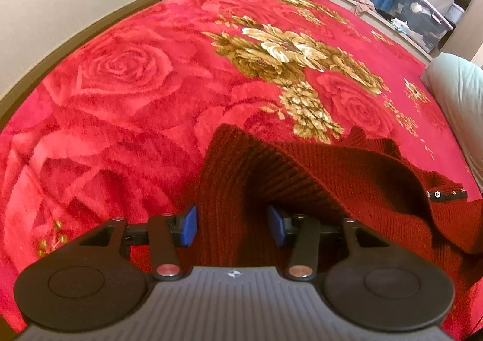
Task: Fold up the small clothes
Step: 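Lift the sweater edge with both tools and fold it over again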
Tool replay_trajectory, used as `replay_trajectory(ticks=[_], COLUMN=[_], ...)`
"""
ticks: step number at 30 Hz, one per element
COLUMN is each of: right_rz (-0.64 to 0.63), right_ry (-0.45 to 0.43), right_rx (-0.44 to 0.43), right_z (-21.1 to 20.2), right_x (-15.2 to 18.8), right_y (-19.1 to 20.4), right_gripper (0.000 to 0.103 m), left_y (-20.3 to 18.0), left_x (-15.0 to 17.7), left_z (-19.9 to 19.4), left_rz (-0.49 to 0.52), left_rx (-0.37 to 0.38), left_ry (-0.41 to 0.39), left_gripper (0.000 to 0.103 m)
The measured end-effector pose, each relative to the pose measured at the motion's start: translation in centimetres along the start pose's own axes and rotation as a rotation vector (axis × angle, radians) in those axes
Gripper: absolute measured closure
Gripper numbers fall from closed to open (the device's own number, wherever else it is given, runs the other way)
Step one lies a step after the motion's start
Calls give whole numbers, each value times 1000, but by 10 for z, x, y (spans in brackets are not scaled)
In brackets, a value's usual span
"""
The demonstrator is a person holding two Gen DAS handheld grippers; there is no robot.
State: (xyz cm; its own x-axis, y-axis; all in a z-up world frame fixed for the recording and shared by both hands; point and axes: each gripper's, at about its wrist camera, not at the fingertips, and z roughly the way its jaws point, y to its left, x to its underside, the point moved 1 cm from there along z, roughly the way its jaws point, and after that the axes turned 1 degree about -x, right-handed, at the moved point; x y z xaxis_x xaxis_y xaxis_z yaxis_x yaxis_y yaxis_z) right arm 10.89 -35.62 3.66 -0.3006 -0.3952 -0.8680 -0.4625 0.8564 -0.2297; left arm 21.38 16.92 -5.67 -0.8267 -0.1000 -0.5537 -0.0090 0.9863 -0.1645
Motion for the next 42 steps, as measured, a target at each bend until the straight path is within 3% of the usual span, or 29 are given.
replay_trajectory(ticks=[3,6,9,12,16,18,21,22,24,27,32,33,36,37,40,42], right_rz=[-15,24,123,259,589,755,931,956,951,925,735,697,563,537,522,546], right_ry=[18,66,81,68,-7,15,159,191,197,188,134,111,41,14,-54,-82], right_rx=[-8,-11,-48,-65,-112,-117,-80,-73,-66,-40,-28,-29,-29,-38,-76,-108], right_z=[6,12,18,21,20,28,52,56,55,52,47,45,36,34,29,28], right_x=[1,2,2,0,2,11,36,42,40,36,21,17,6,4,-2,-3], right_y=[4,-2,-10,-21,-52,-66,-77,-78,-79,-78,-66,-65,-55,-52,-51,-54], right_gripper=[64,72,90,91,91,91,90,86,74,64,64,64,64,65,86,90], left_y=[-1,-2,-1,-3,-2,1,13,16,19,21,13,12,9,9,6,3], left_x=[-1,-3,-5,-7,-12,-13,-9,-8,-11,-12,-14,-14,-17,-19,-25,-26], left_z=[0,-3,-7,-16,-36,-29,-1,2,0,2,3,2,-4,-7,-24,-31], left_rz=[12,22,12,29,6,-4,-83,-99,-118,-153,-113,-109,-96,-95,-82,-72], left_rx=[-6,-19,-13,-14,2,-43,-58,-56,-27,38,30,34,42,47,77,86], left_ry=[-12,-39,-68,-128,-260,-227,-51,-31,-41,-22,-47,-58,-125,-150,-261,-306], left_gripper=[54,86,89,91,91,91,90,88,84,64,63,65,90,92,93,93])
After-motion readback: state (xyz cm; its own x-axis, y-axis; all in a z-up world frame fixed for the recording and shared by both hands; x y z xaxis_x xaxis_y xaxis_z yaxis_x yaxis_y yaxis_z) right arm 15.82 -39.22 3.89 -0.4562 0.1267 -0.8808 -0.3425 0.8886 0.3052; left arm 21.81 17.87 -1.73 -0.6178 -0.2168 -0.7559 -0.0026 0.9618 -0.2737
